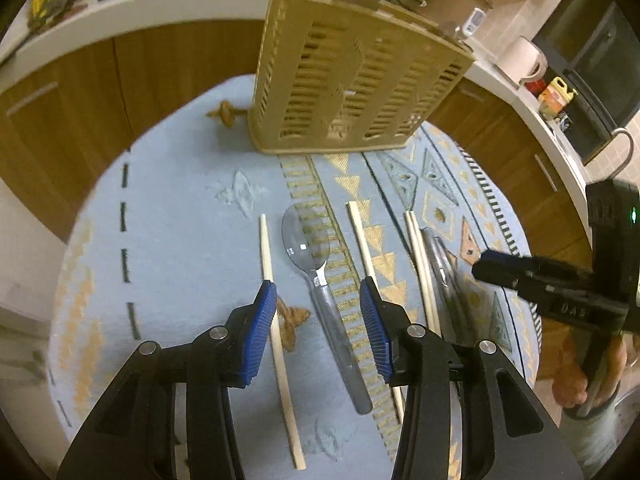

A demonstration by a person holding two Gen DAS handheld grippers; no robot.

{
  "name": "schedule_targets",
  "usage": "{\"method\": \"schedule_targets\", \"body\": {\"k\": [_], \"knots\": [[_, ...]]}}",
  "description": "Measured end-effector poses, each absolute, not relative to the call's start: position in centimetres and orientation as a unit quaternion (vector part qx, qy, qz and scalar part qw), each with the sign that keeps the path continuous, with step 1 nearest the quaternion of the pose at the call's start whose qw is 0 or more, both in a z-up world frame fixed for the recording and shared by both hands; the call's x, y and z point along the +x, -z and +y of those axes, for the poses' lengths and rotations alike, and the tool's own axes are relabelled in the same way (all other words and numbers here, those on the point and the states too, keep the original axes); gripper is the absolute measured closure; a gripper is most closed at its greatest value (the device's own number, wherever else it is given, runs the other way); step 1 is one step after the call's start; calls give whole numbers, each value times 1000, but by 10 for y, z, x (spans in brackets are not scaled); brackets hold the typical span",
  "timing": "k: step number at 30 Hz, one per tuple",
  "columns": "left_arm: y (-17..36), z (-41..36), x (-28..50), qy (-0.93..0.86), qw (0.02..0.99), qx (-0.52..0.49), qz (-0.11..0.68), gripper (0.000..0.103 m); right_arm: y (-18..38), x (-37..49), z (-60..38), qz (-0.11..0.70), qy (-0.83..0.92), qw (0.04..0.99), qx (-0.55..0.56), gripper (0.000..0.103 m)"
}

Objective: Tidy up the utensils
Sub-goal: 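Grasp a glass spoon with the left tool while the right tool grasps a steel spoon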

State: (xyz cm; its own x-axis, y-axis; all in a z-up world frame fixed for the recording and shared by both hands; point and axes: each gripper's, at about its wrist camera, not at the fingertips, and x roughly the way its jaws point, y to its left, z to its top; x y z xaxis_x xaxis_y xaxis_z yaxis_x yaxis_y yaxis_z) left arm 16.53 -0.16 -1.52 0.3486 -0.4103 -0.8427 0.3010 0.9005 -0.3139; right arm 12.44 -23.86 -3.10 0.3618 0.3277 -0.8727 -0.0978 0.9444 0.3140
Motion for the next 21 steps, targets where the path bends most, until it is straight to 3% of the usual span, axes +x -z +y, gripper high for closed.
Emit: {"method": "schedule_targets", "body": {"k": [12, 21], "knots": [[46, -14, 209, 195, 789, -94, 575, 62, 48, 117, -252, 560, -141, 808, 118, 66], [45, -36, 220, 143, 810, -46, 567, 61, 49, 119, -265, 560, -140, 806, 130, 66]]}}
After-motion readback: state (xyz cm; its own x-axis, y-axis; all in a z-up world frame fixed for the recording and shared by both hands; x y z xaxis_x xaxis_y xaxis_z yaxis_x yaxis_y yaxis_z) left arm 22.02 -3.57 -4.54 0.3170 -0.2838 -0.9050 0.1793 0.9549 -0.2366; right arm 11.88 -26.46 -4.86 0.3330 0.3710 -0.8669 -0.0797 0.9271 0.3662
